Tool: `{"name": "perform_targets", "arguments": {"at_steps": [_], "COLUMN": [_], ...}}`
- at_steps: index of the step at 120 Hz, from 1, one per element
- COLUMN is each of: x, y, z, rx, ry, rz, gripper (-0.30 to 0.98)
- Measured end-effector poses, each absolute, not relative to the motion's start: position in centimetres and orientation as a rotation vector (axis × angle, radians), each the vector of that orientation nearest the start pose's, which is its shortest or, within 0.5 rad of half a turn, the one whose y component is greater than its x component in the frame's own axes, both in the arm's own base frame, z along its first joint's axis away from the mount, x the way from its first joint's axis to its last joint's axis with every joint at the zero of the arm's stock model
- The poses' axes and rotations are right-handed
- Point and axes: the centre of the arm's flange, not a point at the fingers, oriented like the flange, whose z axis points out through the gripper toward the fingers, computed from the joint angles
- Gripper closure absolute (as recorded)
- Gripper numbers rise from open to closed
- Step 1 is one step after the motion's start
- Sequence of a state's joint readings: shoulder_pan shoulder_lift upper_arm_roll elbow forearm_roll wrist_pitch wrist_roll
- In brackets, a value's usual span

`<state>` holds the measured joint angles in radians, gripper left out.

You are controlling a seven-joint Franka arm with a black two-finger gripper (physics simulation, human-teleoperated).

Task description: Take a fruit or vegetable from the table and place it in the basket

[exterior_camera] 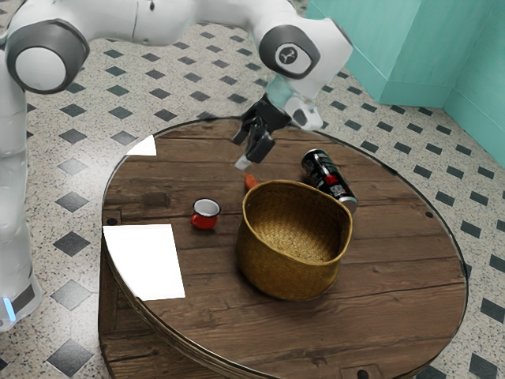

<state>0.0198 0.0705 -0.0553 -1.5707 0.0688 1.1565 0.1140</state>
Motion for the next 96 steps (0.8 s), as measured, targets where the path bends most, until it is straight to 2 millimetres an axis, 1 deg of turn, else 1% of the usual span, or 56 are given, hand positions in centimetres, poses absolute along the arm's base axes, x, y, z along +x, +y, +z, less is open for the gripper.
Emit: {"name": "perform_targets", "arguments": {"at_steps": [5, 12, 16, 20, 28, 35, 43, 50, 56, 60, 64, 71, 78, 82, 86, 93, 96], "x": [53.7, 55.4, 56.2, 56.7, 57.2, 57.3, 57.2, 57.1, 57.0, 57.0, 57.0, 57.5, 58.1, 58.4, 58.9, 59.7, 60.0], "y": [-1.4, -2.2, -2.4, -2.7, -3.5, -4.5, -6.1, -8.0, -9.5, -10.0, -10.1, -9.2, -7.2, -5.3, -3.0, 1.0, 2.3], "z": [56.0, 56.3, 56.9, 58.0, 59.6, 60.3, 60.5, 60.2, 59.9, 59.8, 59.8, 59.5, 58.9, 58.6, 58.0, 56.3, 55.5], "rx": [-3.020, -3.034, -3.037, -3.038, -3.047, -3.058, -3.077, -3.073, -3.045, -3.024, -3.004, -2.960, -2.903, -2.866, -2.821, -2.747, -2.717], "ry": [0.262, 0.327, 0.349, 0.342, 0.272, 0.145, -0.050, -0.252, -0.386, -0.473, -0.563, -0.731, -0.915, -1.032, -1.153, -1.363, -1.436], "rz": [0.577, 0.376, 0.276, 0.189, 0.081, 0.037, 0.015, 0.011, 0.004, -0.006, -0.017, -0.025, -0.022, -0.013, 0.003, 0.055, 0.073], "gripper": [0.00, 0.00, 0.00, 0.00, 0.00, 0.00, 0.00, 0.00, 0.00, 0.00, 0.00, 0.00, 0.00, 0.00, 0.00, 0.00, 0.00]}}
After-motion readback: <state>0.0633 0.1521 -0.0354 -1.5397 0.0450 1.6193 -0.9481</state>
